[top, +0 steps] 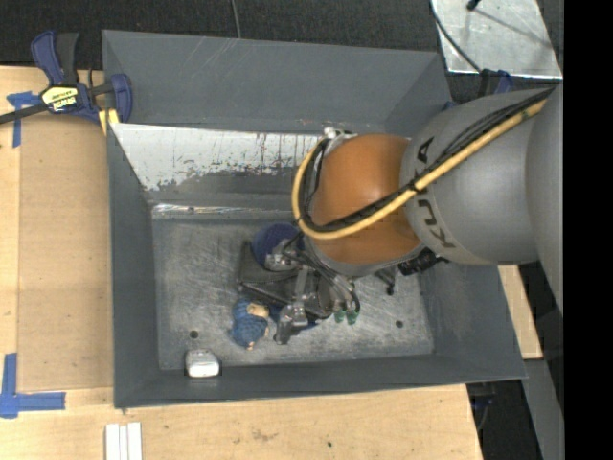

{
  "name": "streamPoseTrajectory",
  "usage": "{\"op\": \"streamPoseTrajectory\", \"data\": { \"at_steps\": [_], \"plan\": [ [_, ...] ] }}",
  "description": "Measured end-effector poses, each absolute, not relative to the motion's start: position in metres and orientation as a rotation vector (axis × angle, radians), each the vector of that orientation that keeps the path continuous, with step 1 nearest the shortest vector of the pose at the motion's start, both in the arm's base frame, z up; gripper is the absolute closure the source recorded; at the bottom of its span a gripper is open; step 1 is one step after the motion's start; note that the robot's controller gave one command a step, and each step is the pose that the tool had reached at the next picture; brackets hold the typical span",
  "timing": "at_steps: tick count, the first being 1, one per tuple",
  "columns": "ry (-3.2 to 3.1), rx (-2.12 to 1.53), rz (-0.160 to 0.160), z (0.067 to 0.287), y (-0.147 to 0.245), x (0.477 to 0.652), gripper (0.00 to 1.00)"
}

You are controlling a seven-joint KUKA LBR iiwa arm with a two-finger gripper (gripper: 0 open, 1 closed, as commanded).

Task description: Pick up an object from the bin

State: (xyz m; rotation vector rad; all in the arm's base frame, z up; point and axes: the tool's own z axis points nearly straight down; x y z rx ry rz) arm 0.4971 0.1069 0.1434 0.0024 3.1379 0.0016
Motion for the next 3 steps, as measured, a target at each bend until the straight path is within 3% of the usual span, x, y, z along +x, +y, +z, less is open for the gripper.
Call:
{"op": "streamPoseTrajectory", "data": {
  "at_steps": [1, 2, 3],
  "plan": [
    [3.120, -0.365, 0.013, 0.087, 0.076, 0.535, 0.00],
    [3.118, -0.365, 0.013, 0.088, 0.076, 0.535, 1.00],
    [2.985, -0.972, 0.000, 0.229, 0.065, 0.513, 1.00]
  ]
}}
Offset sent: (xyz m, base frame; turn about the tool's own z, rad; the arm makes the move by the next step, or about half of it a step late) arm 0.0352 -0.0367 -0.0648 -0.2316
